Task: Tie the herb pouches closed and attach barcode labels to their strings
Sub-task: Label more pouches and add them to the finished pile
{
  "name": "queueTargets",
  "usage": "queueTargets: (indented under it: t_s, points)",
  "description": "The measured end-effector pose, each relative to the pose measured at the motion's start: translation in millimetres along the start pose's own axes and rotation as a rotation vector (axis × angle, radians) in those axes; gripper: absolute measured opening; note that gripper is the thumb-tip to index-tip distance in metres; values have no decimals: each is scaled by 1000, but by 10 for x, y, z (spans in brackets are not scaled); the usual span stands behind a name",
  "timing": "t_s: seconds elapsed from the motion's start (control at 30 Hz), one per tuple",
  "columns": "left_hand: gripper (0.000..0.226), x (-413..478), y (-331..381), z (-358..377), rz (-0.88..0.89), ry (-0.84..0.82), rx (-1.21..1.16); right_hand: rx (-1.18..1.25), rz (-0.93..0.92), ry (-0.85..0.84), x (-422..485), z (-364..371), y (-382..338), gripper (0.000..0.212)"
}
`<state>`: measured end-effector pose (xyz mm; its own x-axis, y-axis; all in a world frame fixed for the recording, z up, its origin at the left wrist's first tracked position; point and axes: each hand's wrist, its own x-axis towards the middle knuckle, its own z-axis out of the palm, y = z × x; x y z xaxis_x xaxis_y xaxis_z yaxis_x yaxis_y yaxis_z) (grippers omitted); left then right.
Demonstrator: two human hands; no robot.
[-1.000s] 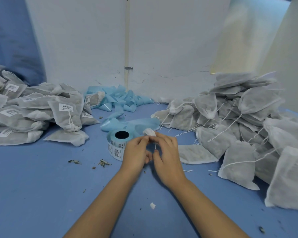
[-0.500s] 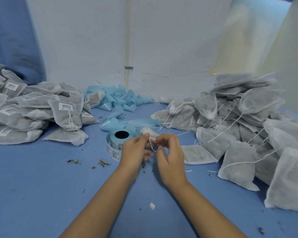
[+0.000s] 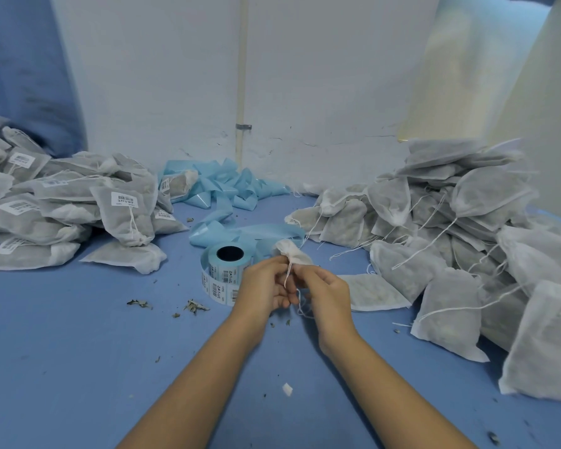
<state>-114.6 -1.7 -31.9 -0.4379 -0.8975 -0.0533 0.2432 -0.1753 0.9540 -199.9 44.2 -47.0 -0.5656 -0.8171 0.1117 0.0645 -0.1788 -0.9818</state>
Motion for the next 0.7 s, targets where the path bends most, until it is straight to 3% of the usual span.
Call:
queueTargets:
  t_s: [0.2, 0.37, 0.57, 0.7]
  points:
    - [40, 30, -79, 11, 85, -48, 153, 126, 86, -36, 9, -13, -48, 13]
    - [43, 49, -165, 18, 147, -66, 340, 186, 120, 25, 42, -25, -7, 16]
    - [52, 53, -185, 20, 47, -126, 270, 217, 156, 64, 82, -51, 35, 16]
    - [42, 31, -223, 36, 112, -64, 354, 225, 160, 45, 132, -75, 29, 15]
